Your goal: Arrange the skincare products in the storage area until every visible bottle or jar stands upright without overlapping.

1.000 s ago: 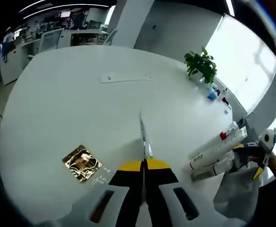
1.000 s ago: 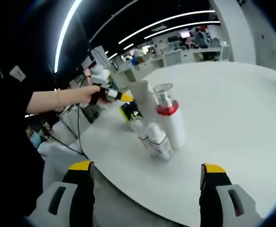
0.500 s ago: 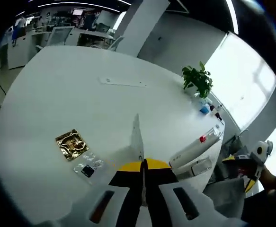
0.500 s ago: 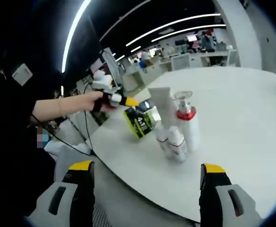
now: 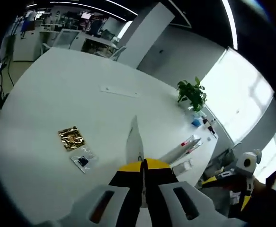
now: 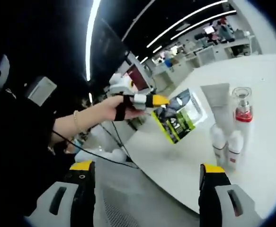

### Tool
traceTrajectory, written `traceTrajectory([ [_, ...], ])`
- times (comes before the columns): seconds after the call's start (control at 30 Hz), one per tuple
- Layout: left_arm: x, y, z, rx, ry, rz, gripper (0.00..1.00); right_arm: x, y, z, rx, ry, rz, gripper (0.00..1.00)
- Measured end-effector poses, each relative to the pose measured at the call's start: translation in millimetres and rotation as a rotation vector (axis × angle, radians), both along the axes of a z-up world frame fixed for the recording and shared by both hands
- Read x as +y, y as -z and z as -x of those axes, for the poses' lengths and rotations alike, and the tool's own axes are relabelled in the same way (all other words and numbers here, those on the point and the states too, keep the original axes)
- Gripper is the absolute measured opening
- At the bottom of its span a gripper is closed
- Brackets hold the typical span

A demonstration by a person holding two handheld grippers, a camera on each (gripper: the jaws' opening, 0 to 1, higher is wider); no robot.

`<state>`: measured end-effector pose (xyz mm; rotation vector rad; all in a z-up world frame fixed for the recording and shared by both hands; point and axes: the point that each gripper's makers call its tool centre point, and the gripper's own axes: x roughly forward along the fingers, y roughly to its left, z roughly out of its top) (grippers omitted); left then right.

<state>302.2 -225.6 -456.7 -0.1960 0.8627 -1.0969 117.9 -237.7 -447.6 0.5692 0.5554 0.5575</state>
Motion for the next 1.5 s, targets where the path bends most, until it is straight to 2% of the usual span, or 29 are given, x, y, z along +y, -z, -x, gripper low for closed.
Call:
traceTrajectory([
  [0.13, 6, -15.1, 9.4, 0.022, -0.018, 0.042, 0.01, 19, -8.0, -10, -0.003, -0.025, -0.131, 0.95],
  [0.27, 12, -29.0, 10.5, 0.023, -0.017, 0.078, 0.01, 24, -10.5, -22, 0.006, 0.003, -0.255, 0.94],
  [0.33, 14, -37.3, 14.9, 0.016, -0.014, 0.091, 0.01, 24, -9.9, -28, 0.007, 0.014, -0.289, 0.93],
  [0.53, 21, -54.2, 16.3, 0.003, -0.012, 0.130, 0.01, 29, -9.7, -37, 0.008, 0.016, -0.285, 0.92],
  [0.67, 22, -66.5, 24.8, 0.008, -0.008, 0.164, 0.01, 30, -10.3, -46, -0.006, 0.020, -0.306, 0.91],
  [0.73, 22, -72.8, 29.9, 0.007, -0.004, 0.176, 0.01, 29, -10.5, -53, -0.008, 0.033, -0.348, 0.90],
  [0.8, 21, -79.9, 33.9, 0.003, 0.002, 0.188, 0.01, 31, -16.3, -58, -0.024, 0.036, -0.427, 0.90],
  [0.83, 22, -82.9, 34.4, 0.002, 0.003, 0.194, 0.01, 29, -19.1, -64, -0.029, 0.066, -0.482, 0.92],
  [0.9, 24, -88.9, 34.1, -0.002, 0.007, 0.207, 0.01, 26, -20.2, -70, -0.039, 0.089, -0.519, 0.93],
  [1.1, 22, -108.8, 47.4, 0.009, 0.013, 0.259, 0.01, 29, -16.4, -86, -0.042, 0.085, -0.535, 0.92],
  [1.17, 19, -116.3, 53.4, 0.023, 0.020, 0.288, 0.01, 33, -21.3, -91, -0.051, 0.074, -0.560, 0.91],
  [1.27, 17, -122.8, 61.2, 0.033, 0.026, 0.312, 0.01, 35, -37.0, -94, -0.085, 0.080, -0.647, 0.80],
  [1.33, 16, -125.2, 66.1, 0.032, 0.027, 0.319, 0.01, 34, -44.8, -93, -0.121, 0.075, -0.671, 0.64],
  [1.4, 17, -126.1, 68.5, 0.032, 0.032, 0.322, 0.01, 32, -50.4, -89, -0.149, 0.072, -0.676, 0.44],
  [1.43, 19, -126.6, 67.5, 0.029, 0.032, 0.327, 0.01, 30, -56.1, -87, -0.191, 0.073, -0.664, 0.34],
  [1.47, 20, -130.5, 66.3, 0.021, 0.021, 0.348, 0.01, 28, -53.0, -86, -0.167, 0.086, -0.654, 0.33],
  [1.5, 22, -129.9, 68.4, 0.027, 0.026, 0.343, 0.01, 24, -55.1, -86, -0.194, 0.099, -0.644, 0.28],
])
